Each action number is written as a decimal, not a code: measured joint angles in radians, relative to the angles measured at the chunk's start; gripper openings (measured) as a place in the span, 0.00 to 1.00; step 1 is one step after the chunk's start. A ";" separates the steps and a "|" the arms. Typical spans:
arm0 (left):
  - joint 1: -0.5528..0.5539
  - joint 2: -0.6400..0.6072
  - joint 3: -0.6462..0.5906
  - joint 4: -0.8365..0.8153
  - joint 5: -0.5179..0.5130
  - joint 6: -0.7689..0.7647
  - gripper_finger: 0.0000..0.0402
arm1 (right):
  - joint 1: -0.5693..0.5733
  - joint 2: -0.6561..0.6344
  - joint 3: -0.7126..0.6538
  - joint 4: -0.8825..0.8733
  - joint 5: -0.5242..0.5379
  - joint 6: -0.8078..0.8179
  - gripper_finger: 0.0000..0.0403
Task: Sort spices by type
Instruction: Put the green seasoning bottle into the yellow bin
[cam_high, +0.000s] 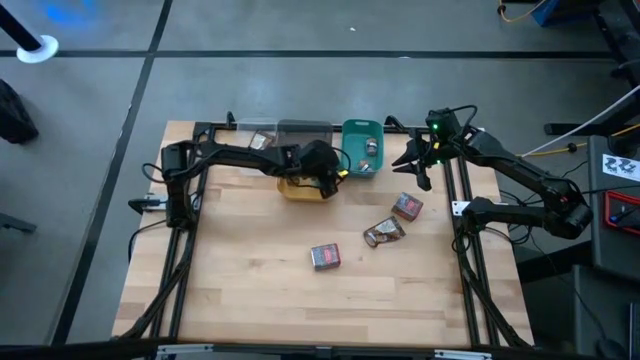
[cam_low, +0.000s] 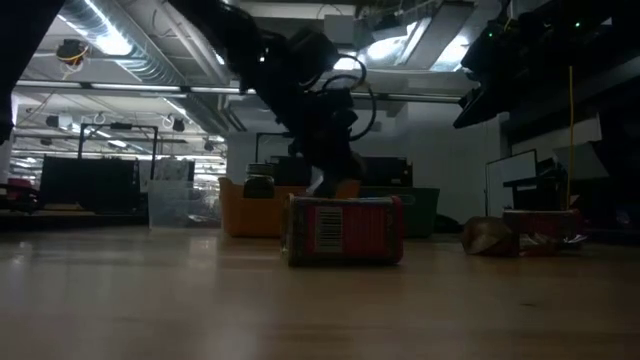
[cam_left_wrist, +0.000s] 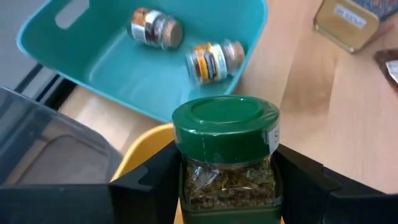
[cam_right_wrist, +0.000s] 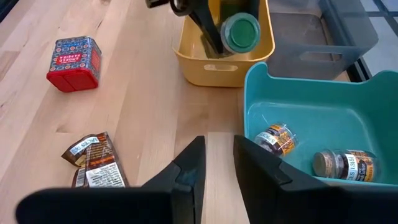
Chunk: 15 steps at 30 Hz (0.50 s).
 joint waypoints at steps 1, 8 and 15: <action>0.005 0.000 -0.016 0.037 0.006 0.001 0.49 | 0.000 0.000 0.000 0.000 0.000 0.000 0.21; 0.036 -0.003 -0.106 0.228 0.034 0.020 0.49 | 0.000 0.000 0.000 -0.001 0.000 0.000 0.21; 0.053 -0.002 -0.213 0.427 0.037 0.066 0.49 | 0.000 0.000 0.000 -0.002 0.000 0.000 0.21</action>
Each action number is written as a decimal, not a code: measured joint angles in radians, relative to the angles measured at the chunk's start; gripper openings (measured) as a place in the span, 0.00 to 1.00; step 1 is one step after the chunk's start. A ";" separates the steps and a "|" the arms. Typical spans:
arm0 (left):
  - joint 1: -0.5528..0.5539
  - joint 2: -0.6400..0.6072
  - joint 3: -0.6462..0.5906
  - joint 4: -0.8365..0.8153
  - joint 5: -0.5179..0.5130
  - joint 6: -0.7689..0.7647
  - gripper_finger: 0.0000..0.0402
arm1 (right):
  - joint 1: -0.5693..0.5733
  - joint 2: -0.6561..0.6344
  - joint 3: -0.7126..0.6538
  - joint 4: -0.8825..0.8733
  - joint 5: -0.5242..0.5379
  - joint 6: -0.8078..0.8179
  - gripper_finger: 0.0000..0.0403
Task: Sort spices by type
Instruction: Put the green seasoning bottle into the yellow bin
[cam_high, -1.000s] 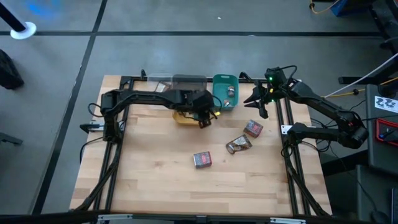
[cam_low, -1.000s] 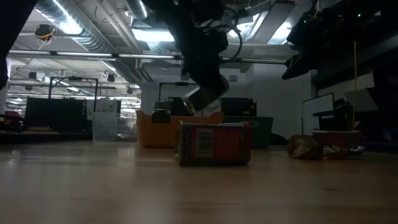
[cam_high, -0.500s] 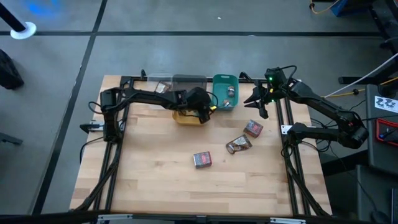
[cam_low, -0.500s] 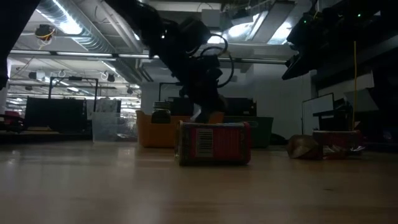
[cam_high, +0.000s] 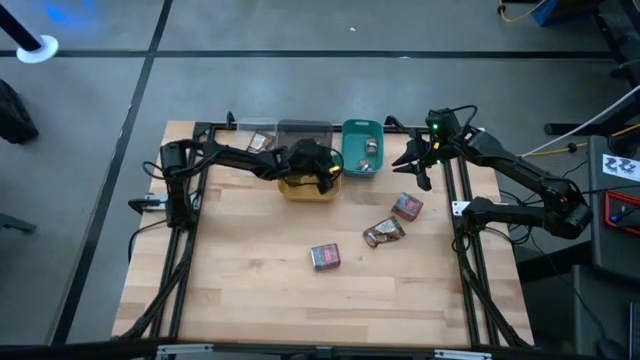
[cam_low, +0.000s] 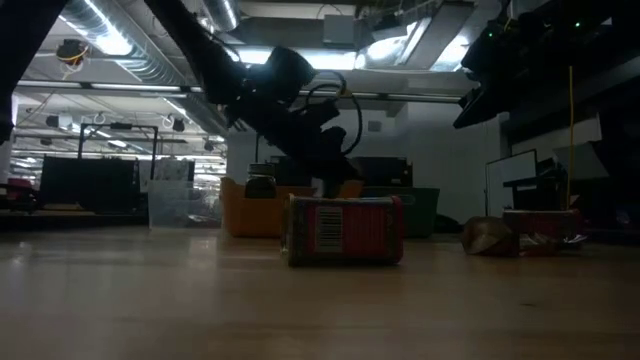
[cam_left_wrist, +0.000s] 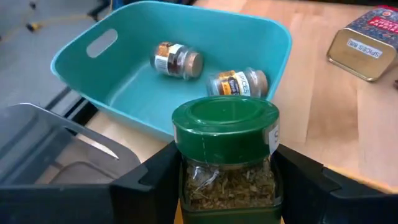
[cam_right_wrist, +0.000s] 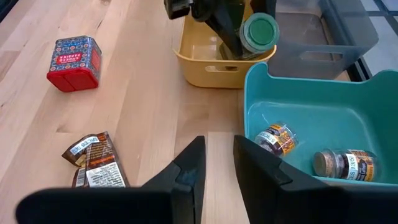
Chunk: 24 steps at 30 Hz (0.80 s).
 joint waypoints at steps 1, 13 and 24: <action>0.003 0.001 -0.019 0.041 0.003 0.013 0.49 | 0.000 0.000 0.000 0.000 0.000 0.000 0.21; 0.016 0.001 -0.197 0.394 0.059 0.064 0.49 | 0.000 0.000 0.000 -0.003 0.000 0.000 0.21; 0.016 0.001 -0.295 0.560 0.063 0.038 0.49 | 0.000 0.000 0.000 -0.003 0.000 -0.004 0.21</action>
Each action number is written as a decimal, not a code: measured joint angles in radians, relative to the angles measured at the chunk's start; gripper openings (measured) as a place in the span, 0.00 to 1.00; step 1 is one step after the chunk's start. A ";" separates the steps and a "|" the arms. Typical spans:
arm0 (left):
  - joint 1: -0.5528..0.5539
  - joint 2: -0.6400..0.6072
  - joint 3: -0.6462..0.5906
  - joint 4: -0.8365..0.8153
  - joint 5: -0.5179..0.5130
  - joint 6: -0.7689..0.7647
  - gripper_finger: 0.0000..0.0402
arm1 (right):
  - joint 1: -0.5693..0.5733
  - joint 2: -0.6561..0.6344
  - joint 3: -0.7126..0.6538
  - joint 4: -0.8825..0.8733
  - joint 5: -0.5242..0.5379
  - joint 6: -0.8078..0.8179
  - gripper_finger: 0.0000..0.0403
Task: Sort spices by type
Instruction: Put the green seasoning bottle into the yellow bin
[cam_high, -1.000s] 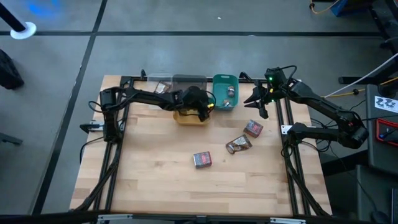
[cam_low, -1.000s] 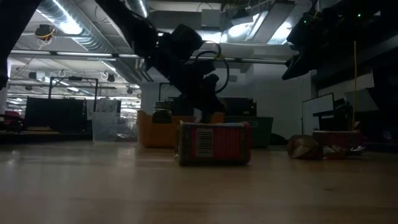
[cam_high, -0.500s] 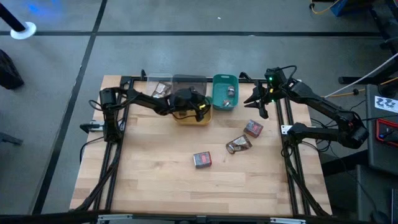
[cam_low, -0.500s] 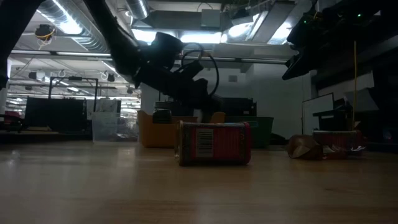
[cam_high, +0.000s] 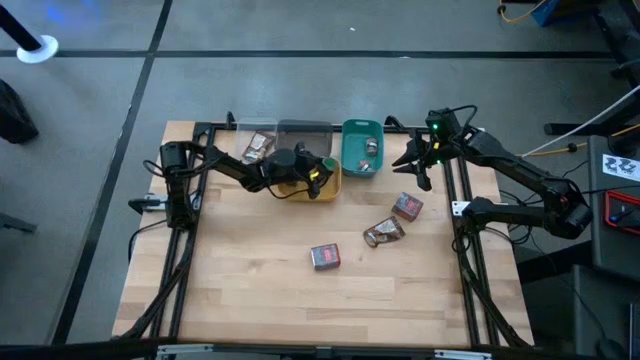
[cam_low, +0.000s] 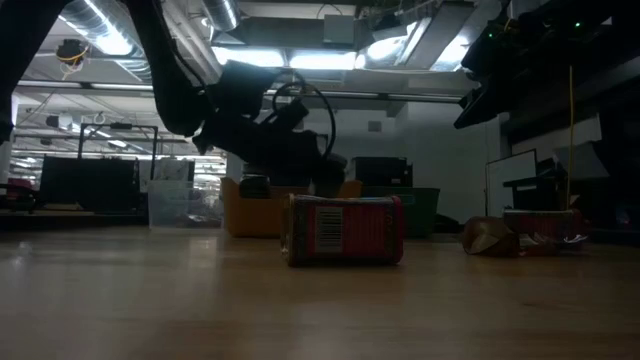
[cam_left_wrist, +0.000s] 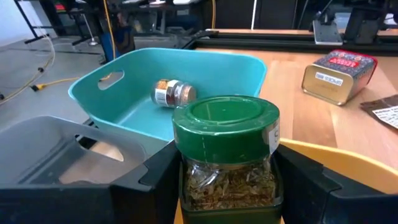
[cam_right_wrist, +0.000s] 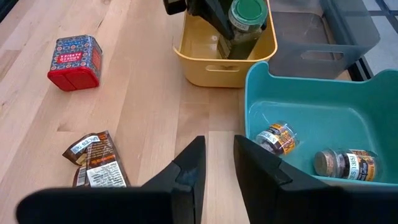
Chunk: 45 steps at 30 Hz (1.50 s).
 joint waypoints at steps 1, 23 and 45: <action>0.000 0.000 0.000 -0.006 0.000 0.002 0.49 | 0.000 0.000 0.000 0.000 0.000 0.000 0.21; -0.014 -0.003 0.002 -0.063 -0.024 -0.005 0.49 | 0.000 0.000 0.000 0.003 0.000 -0.003 0.21; -0.054 0.002 0.041 -0.095 -0.124 0.028 0.49 | 0.000 0.000 0.000 0.002 0.000 -0.003 0.21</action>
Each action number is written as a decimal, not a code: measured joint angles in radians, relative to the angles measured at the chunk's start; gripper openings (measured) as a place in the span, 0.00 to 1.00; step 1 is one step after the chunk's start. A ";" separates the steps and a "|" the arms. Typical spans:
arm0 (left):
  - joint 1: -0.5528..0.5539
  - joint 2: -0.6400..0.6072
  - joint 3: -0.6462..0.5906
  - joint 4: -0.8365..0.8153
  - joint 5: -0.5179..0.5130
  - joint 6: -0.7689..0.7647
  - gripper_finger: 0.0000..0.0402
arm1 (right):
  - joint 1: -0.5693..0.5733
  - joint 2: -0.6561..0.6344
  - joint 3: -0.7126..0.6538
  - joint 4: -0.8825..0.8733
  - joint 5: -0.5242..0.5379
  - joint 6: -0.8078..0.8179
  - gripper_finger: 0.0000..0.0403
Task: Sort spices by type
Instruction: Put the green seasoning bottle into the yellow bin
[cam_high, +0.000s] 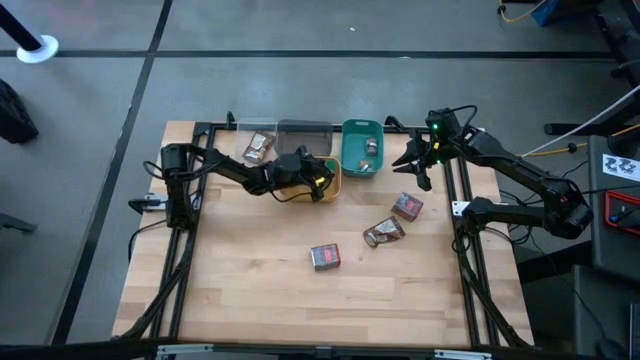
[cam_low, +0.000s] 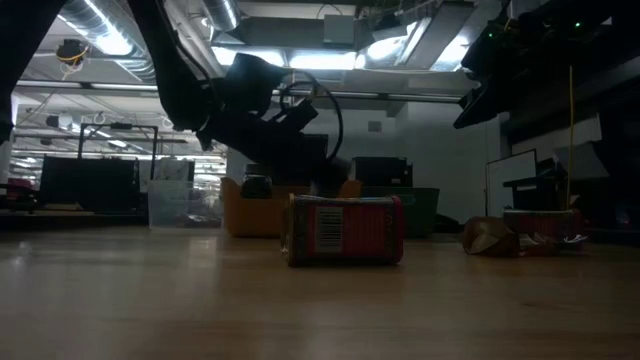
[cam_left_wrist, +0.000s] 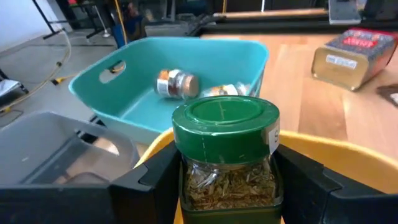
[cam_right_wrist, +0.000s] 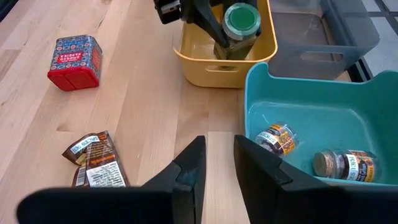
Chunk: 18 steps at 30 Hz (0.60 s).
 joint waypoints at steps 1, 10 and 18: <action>0.000 0.000 0.000 -0.003 0.000 0.000 0.49 | 0.000 0.000 0.000 0.000 0.000 0.000 0.21; 0.000 0.000 0.000 0.000 -0.002 -0.025 0.49 | 0.000 0.000 0.000 -0.001 0.000 0.000 0.21; -0.004 -0.001 0.003 -0.034 -0.057 -0.054 0.62 | 0.000 0.000 0.000 0.000 0.000 0.000 0.21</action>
